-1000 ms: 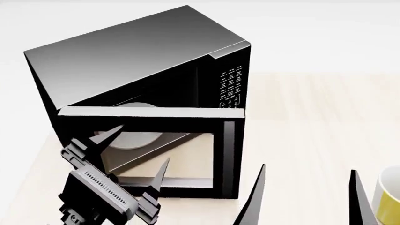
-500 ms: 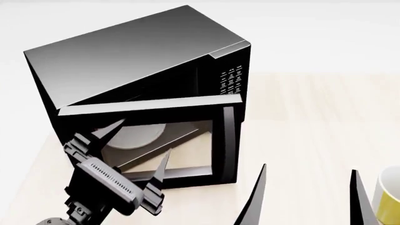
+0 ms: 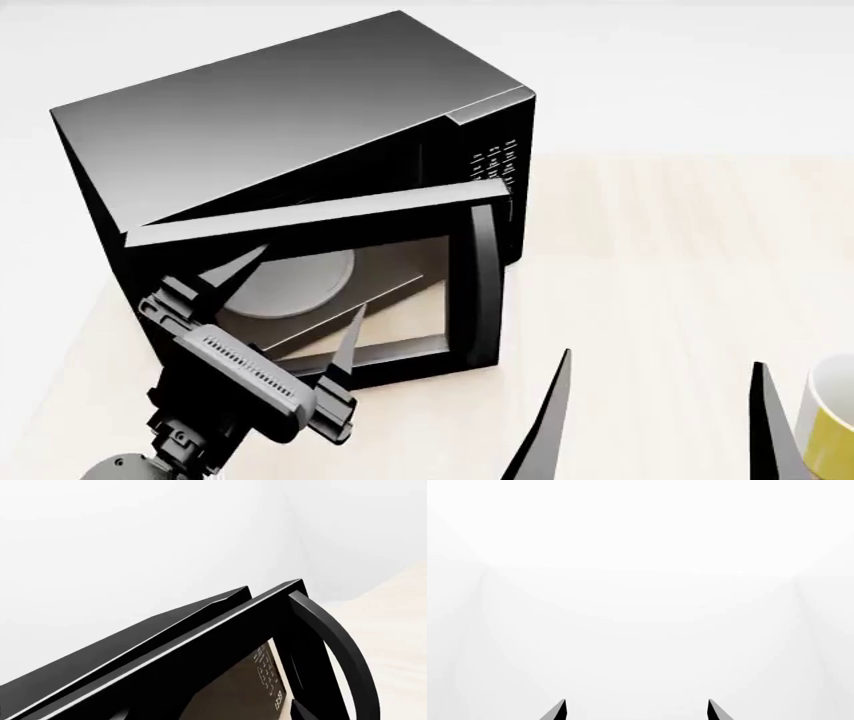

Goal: Close the microwave.

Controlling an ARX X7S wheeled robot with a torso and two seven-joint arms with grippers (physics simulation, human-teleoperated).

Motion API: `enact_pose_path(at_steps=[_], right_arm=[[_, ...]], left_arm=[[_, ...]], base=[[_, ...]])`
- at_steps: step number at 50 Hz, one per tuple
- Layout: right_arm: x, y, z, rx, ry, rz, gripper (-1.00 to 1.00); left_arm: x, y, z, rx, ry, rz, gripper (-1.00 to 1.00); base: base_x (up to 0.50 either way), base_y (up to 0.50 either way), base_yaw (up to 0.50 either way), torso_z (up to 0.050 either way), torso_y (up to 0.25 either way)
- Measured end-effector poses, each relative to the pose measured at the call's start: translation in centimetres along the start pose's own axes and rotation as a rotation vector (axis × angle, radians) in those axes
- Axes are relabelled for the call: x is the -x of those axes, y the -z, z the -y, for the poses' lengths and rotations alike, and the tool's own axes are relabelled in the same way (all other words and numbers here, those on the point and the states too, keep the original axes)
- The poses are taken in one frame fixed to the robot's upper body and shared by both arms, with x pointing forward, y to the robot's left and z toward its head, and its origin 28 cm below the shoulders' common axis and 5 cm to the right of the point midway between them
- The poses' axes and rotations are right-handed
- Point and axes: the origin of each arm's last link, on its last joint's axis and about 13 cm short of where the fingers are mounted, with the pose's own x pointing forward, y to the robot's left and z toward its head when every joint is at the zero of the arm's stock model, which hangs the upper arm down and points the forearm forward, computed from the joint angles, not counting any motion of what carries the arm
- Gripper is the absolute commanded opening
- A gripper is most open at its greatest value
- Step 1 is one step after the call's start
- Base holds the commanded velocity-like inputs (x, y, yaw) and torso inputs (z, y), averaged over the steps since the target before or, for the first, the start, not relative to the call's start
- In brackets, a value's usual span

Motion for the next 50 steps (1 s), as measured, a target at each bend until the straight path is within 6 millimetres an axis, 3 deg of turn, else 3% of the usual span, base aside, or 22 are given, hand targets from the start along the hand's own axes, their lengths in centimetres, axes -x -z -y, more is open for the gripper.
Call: enact_pose_path(at_steps=[50], right_arm=[[0.2,0.0,0.0,-0.007,-0.005,-0.010,1.00]], left_arm=[[-1.7,0.5,-0.2,-0.060,-0.090,-0.028,1.00]], base=[[0.00,0.00,0.00,0.000,0.001]])
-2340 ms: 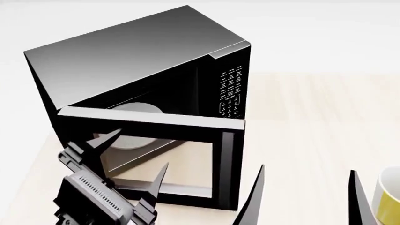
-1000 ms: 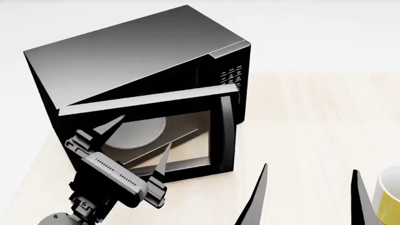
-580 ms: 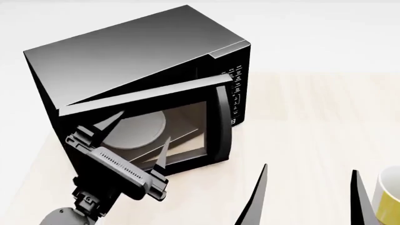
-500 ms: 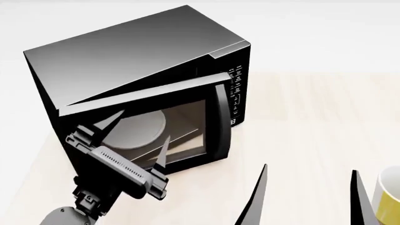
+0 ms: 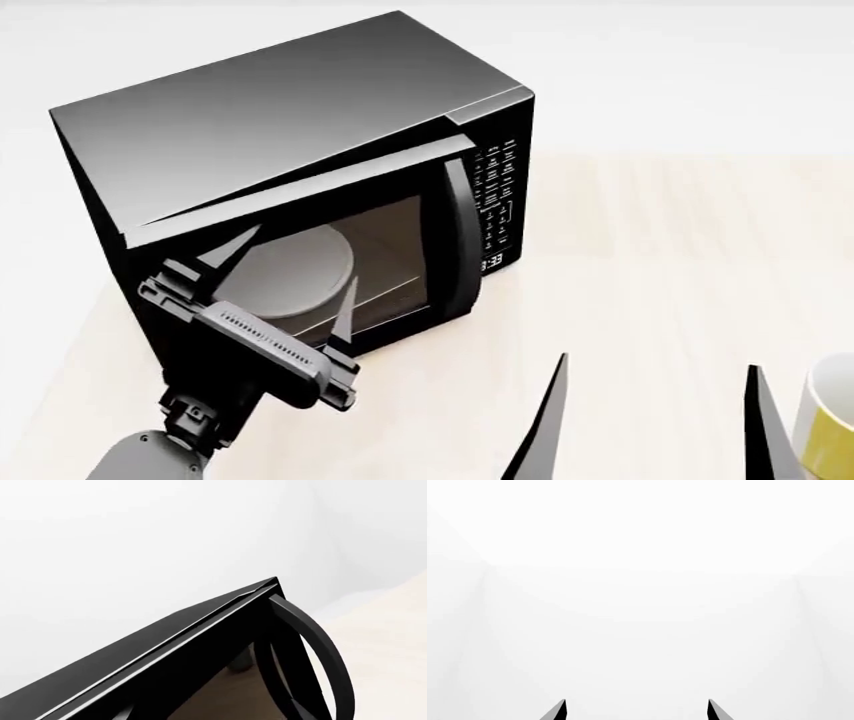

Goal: Close the microwave.

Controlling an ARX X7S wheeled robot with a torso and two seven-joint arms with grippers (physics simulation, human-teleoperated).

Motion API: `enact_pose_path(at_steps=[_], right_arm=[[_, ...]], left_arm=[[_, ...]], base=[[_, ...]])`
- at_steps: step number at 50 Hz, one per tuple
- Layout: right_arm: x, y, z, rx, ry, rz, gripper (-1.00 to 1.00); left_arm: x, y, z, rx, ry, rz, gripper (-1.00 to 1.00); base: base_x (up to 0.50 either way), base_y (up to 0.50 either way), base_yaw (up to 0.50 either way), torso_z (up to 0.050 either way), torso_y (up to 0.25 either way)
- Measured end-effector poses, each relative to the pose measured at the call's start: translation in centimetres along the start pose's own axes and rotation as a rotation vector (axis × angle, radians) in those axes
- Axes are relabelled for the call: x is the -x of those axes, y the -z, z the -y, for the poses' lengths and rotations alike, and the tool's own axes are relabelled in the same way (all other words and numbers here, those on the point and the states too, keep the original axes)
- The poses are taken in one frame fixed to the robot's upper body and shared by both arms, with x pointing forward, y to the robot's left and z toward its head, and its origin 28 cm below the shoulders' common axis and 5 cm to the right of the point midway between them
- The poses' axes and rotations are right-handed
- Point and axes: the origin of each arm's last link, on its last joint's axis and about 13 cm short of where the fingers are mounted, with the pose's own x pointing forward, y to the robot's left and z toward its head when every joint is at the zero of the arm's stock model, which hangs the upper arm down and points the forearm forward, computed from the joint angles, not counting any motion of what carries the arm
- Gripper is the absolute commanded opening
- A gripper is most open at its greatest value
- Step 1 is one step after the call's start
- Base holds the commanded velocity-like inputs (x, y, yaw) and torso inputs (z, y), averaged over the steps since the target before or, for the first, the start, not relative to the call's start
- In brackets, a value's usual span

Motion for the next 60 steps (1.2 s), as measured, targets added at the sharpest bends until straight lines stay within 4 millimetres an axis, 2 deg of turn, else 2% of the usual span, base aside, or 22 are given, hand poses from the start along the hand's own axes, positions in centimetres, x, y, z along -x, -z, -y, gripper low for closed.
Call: enact_pose_path(at_steps=[27,35,40,46,53,60], right_arm=[[0.1,0.0,-0.1,0.000,-0.006,-0.004,1.00],[0.2,0.1,-0.1,0.000,-0.009,-0.006,1.00],[0.2,0.1,-0.1,0.001,-0.010,-0.006,1.00],[0.3,0.1,-0.2,0.003,-0.013,-0.006,1.00],[0.4,0.1,-0.3,0.005,-0.017,-0.009,1.00],[0.5,0.3,-0.4,0.006,-0.021,-0.021,1.00]], left_arm=[[-0.4,0.1,-0.3,-0.036,-0.056,-0.010,1.00],[0.6,-0.1,-0.2,0.000,-0.100,0.001,1.00],[2.9,0.1,0.3,0.028,-0.104,-0.012,1.00],[7.0,0.1,1.2,0.060,-0.080,-0.043,1.00],[11.6,-0.8,2.1,0.094,-0.051,-0.067,1.00],[14.3,-2.1,2.1,0.117,-0.056,-0.072,1.00]], base=[[0.00,0.00,0.00,0.000,0.001],[0.00,0.00,0.00,0.000,0.000],[0.00,0.00,0.00,0.000,0.000],[0.00,0.00,0.00,0.000,0.000],[0.00,0.00,0.00,0.000,0.000],[0.00,0.00,0.00,0.000,0.000]])
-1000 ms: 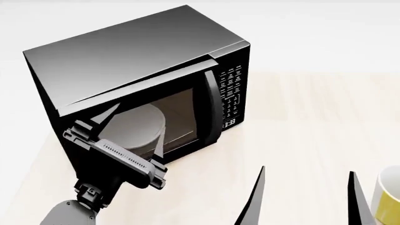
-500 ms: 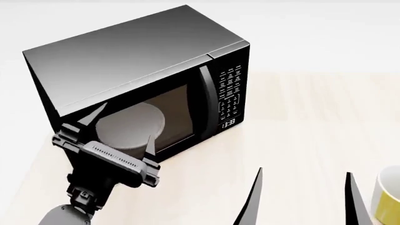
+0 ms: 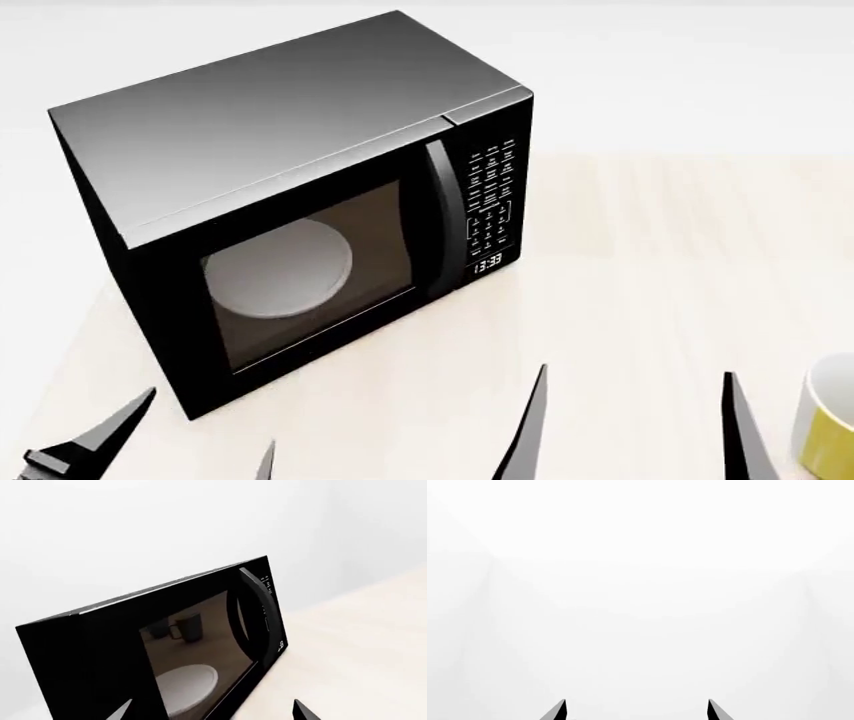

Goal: Close the microwave.

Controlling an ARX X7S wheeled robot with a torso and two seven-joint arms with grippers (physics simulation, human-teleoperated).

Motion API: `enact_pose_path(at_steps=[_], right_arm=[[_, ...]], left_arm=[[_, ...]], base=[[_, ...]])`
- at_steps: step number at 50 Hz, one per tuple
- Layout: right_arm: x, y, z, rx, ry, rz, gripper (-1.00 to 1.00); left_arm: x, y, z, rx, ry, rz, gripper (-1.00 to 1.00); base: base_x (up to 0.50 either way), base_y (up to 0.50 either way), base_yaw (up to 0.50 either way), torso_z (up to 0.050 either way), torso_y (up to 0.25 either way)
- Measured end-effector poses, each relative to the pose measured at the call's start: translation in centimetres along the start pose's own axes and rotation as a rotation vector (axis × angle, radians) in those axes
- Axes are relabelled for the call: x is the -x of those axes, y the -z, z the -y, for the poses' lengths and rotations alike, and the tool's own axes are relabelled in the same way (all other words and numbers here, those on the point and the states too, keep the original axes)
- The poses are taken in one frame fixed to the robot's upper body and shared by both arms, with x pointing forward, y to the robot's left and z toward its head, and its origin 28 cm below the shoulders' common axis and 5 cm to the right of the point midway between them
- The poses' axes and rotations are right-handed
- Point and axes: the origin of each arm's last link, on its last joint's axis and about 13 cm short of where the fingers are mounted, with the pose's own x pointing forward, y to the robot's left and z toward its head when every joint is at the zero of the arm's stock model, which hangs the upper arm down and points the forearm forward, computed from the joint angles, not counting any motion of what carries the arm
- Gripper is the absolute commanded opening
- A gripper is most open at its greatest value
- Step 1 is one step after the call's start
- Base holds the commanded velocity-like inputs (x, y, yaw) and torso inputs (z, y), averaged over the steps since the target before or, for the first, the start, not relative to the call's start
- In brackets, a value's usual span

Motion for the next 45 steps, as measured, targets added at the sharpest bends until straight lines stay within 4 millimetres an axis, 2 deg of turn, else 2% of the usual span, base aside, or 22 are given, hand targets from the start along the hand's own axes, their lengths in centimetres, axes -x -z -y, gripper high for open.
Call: enact_pose_path(at_steps=[12,22,33,45], right_arm=[[0.2,1.0,0.6,0.033,0.017,-0.060,1.00],[-0.9,2.1,3.4,0.128,0.151,-0.130,1.00],[-4.2,-0.3,6.1,0.202,0.348,0.003,1.00],[-5.5,-2.2,7.1,0.248,0.428,0.122,1.00]], left_arm=[[2.8,-1.3,-3.6,-0.039,-0.184,-0.009,1.00],[3.8,-3.0,-7.5,-0.079,-0.427,0.037,1.00],[3.8,-7.0,-11.4,-0.137,-0.664,0.174,1.00],[4.3,-9.2,-13.1,-0.168,-0.793,0.255,1.00]], base=[[0.00,0.00,0.00,0.000,0.000],[0.00,0.00,0.00,0.000,0.000],[0.00,0.00,0.00,0.001,0.000],[0.00,0.00,0.00,0.000,0.000]])
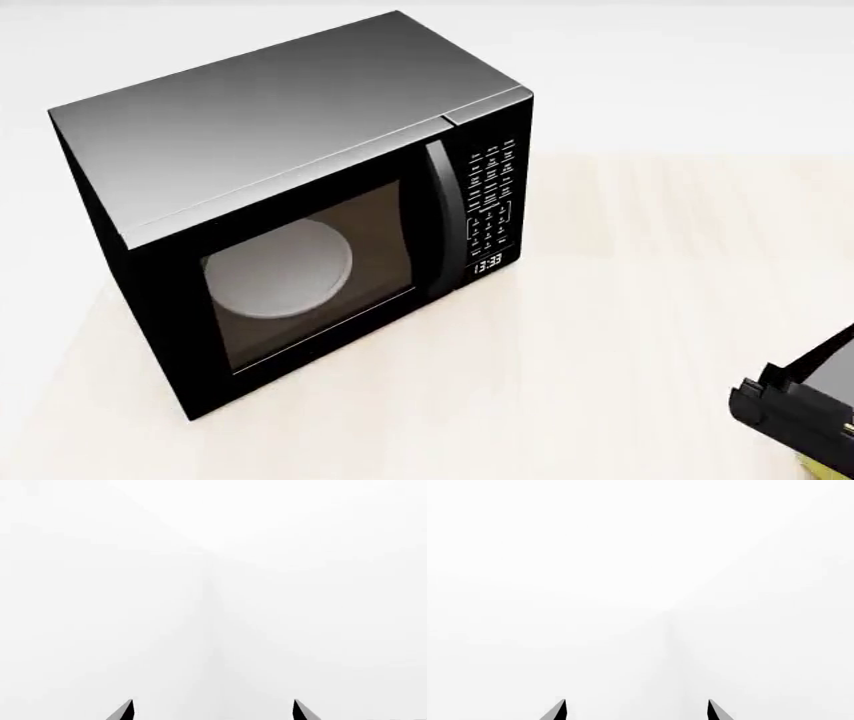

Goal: Close the microwave.

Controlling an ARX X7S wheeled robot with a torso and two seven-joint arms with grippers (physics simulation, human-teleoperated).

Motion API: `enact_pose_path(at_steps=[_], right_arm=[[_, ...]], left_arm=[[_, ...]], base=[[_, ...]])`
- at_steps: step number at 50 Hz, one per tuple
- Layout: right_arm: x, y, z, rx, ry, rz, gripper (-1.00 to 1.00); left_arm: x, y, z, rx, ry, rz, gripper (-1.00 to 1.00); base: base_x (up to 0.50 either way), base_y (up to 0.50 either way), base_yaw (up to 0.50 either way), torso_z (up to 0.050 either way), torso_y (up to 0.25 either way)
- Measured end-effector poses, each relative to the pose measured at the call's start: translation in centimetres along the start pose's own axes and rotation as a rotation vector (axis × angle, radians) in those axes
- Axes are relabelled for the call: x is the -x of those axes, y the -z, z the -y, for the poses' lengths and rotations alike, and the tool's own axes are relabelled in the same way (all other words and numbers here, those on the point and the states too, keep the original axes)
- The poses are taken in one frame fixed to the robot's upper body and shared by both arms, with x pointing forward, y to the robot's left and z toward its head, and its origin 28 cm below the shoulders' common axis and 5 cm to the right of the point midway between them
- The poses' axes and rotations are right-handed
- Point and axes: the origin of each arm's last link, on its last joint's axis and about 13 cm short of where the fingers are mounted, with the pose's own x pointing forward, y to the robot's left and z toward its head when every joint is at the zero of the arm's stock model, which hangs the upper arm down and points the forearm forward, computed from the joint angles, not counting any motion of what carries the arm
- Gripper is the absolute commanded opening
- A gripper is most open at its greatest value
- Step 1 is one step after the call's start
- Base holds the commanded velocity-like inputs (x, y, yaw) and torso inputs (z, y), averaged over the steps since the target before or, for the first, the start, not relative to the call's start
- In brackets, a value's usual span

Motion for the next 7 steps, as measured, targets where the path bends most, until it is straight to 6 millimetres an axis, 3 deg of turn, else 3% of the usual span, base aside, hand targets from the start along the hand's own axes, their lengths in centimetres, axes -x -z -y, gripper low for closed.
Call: enact_pose_path(at_steps=[7], right_arm=[[-0.42,-0.39,0.19,0.007,0.020,0.029,1.00]], left_arm=[[-0.14,-0.29,-0.19,-0.004,-0.030,0.016,1.00]], base=[[0.00,0.00,0.00,0.000,0.000]])
